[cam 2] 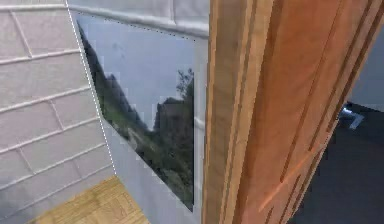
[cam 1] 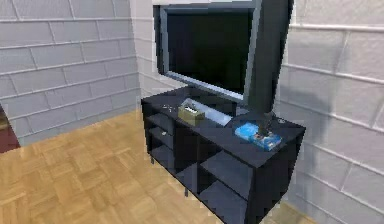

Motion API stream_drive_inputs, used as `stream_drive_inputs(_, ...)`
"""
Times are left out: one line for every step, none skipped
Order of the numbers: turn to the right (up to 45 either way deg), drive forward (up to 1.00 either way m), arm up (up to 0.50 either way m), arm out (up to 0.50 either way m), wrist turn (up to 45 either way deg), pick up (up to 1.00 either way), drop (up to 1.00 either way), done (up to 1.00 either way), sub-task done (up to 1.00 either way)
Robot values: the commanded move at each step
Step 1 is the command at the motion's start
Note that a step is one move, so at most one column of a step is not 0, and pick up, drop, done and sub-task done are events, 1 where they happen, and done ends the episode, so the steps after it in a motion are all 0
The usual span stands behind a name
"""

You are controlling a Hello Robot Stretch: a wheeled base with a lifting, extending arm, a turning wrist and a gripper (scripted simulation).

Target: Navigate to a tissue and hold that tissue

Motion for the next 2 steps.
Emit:
stream_drive_inputs(30.0,0.00,0.00,0.00,0.0,0.00,0.00,0.00,0.00)
stream_drive_inputs(0.0,0.40,0.00,0.00,0.0,0.00,0.00,0.00,0.00)
